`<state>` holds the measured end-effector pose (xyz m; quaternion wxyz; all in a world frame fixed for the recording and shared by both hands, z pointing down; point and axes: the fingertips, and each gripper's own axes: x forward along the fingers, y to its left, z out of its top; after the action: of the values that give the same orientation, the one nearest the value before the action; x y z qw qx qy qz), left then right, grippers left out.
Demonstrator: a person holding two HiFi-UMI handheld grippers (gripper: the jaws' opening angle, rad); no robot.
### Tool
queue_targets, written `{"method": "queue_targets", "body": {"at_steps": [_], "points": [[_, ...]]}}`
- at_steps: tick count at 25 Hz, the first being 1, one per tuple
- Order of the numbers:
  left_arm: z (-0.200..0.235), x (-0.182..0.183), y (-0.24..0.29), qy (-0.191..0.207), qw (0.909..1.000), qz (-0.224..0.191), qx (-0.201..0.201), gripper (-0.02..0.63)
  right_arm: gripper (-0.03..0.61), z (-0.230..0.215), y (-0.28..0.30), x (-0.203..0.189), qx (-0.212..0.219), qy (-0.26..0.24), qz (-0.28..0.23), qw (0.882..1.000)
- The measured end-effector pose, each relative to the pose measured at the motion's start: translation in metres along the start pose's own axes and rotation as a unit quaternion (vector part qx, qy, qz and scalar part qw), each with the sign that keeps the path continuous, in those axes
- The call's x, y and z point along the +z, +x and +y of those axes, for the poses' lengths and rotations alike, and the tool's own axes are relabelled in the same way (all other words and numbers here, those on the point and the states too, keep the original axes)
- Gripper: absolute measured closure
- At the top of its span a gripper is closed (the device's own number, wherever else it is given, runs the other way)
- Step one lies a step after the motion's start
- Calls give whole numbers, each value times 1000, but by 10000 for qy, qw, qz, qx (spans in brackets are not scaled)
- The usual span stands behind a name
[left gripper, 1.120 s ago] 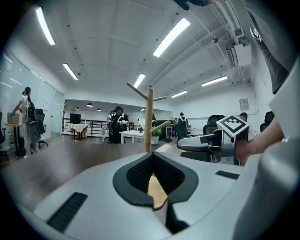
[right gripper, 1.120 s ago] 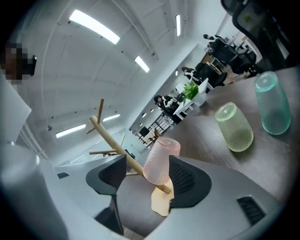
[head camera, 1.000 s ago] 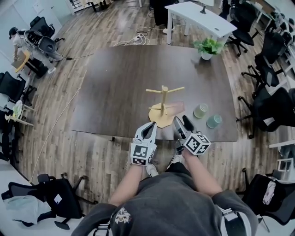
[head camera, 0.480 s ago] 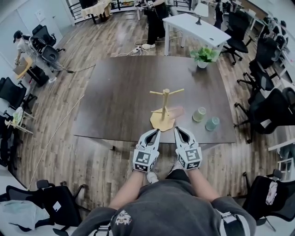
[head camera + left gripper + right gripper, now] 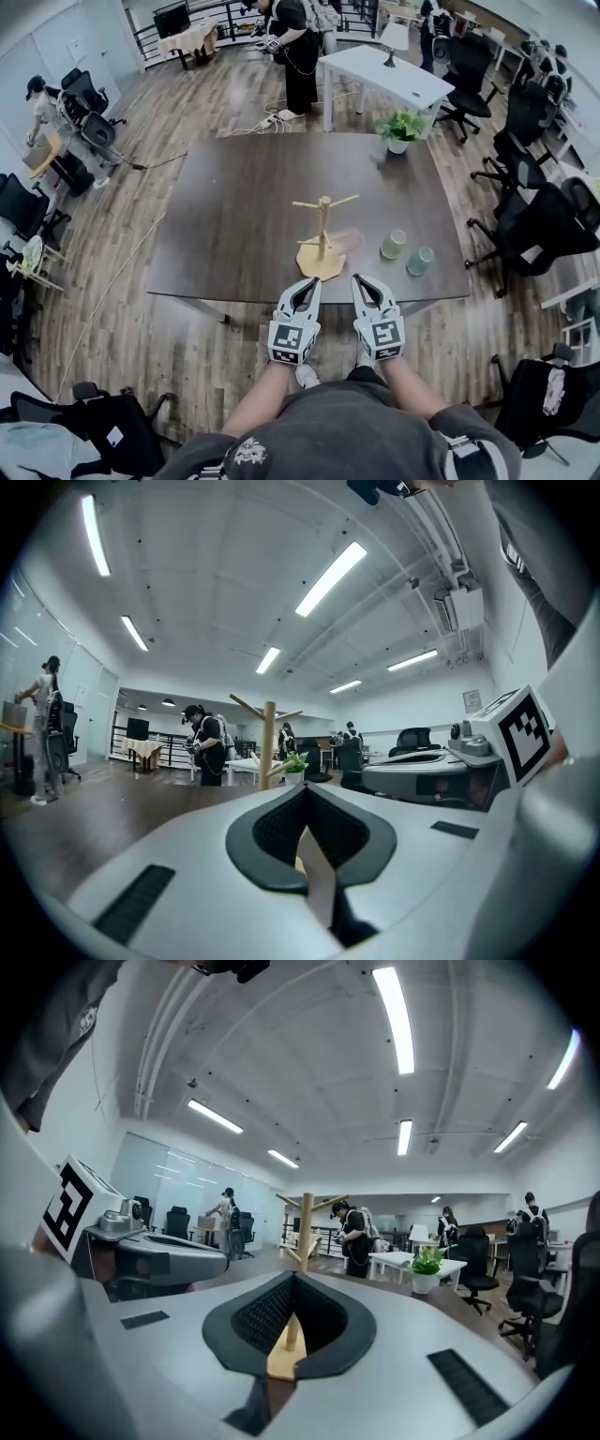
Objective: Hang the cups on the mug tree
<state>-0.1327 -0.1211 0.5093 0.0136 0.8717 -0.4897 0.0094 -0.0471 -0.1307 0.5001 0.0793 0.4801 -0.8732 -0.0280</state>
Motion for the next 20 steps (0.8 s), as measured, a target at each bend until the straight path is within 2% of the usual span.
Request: {"method": "queue_targets", "body": {"at_steps": [10, 15, 20], "points": [[-53, 7, 45, 48, 9989, -7, -462, 607, 551, -62, -30, -1, -547, 202, -4, 9983], [-86, 6, 71, 29, 9967, 64, -811, 607, 551, -102, -47, -16, -912, 280, 127, 9954], [-110, 5, 96, 86, 9952, 135, -962, 607, 551, -131, -62, -34, -1130, 421, 299, 9923]]}}
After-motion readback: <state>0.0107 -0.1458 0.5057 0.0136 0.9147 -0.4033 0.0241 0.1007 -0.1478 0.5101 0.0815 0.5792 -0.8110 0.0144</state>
